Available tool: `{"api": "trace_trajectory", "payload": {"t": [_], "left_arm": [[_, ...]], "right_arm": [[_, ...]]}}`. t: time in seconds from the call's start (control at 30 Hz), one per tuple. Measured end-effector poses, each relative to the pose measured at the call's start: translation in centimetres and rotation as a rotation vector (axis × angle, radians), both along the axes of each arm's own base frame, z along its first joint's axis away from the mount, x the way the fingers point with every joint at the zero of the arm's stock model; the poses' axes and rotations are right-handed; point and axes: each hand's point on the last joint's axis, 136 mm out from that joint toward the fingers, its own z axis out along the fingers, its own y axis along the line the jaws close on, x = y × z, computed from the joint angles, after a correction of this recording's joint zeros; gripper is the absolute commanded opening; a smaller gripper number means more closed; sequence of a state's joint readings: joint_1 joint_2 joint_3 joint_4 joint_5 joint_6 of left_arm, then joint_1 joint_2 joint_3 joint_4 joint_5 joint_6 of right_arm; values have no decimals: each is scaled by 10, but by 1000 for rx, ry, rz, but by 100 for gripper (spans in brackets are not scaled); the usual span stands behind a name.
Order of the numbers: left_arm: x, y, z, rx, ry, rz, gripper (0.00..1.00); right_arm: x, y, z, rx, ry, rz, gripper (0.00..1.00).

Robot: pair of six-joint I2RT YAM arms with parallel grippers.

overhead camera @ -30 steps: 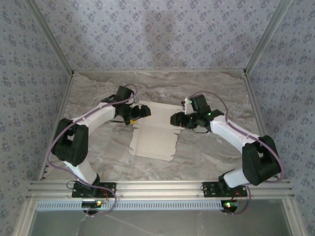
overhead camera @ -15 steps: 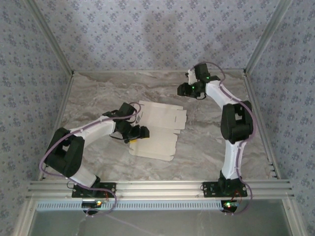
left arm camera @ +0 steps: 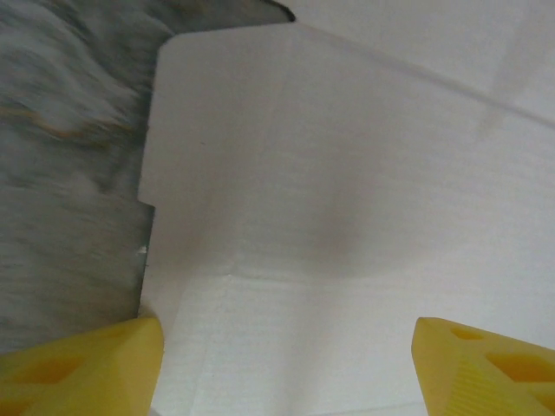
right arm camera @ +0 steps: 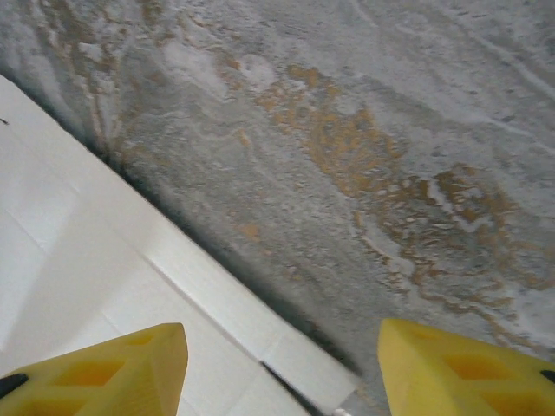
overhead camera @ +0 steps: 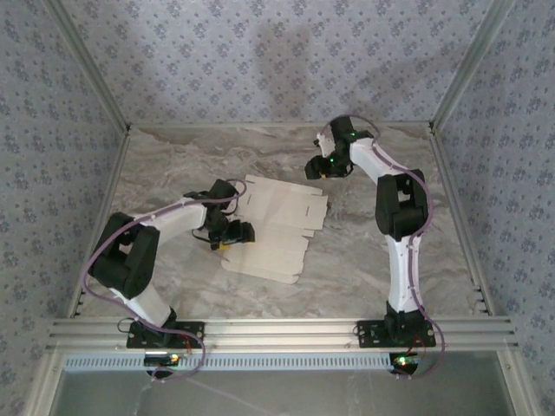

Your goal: Fold the paper box

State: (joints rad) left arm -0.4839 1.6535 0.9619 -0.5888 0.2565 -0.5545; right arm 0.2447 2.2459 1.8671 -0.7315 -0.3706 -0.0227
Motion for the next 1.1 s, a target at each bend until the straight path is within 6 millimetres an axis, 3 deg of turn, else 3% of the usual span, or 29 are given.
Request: {"api": "trace_trajectory", "payload": {"t": [0.27, 0.47, 0.67, 0.93, 1.1], "left_arm": [[29, 22, 5, 181, -94, -12, 75], [44, 18, 26, 221, -171, -57, 59], [22, -15, 48, 64, -177, -128, 42], [-34, -3, 1, 20, 24, -128, 39], [-40, 1, -8, 25, 57, -118, 36]], "right_arm": [[12, 10, -10, 29, 21, 69, 67], [-4, 22, -26, 175, 145, 109, 66], [-7, 24, -25, 245, 177, 114, 65], [-11, 26, -26, 280, 194, 119, 66], [-12, 27, -26, 290, 194, 125, 65]]}}
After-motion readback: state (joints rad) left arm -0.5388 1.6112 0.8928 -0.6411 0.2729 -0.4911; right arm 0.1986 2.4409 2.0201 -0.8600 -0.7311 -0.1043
